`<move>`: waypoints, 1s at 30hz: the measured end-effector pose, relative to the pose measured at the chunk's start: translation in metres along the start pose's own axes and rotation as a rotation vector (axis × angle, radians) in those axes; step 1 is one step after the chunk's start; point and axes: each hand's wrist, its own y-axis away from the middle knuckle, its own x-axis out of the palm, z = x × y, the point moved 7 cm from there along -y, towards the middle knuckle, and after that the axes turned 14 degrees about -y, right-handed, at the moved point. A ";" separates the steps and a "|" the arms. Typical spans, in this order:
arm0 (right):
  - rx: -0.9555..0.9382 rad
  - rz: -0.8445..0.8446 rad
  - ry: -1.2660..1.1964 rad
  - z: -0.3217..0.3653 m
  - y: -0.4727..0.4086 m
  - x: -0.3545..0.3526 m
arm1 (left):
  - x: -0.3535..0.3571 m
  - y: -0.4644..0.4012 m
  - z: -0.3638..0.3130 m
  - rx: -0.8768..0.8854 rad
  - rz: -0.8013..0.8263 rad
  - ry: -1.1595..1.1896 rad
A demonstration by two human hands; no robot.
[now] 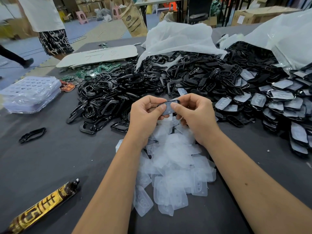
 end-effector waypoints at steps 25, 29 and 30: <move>-0.103 -0.005 0.143 0.003 0.003 0.005 | 0.001 -0.002 0.004 0.013 -0.011 0.005; -0.170 -0.037 0.305 0.005 0.003 0.005 | 0.002 -0.003 0.007 -0.003 0.001 -0.015; -0.178 -0.041 0.329 0.006 0.003 0.005 | 0.002 -0.003 0.008 -0.007 0.004 -0.021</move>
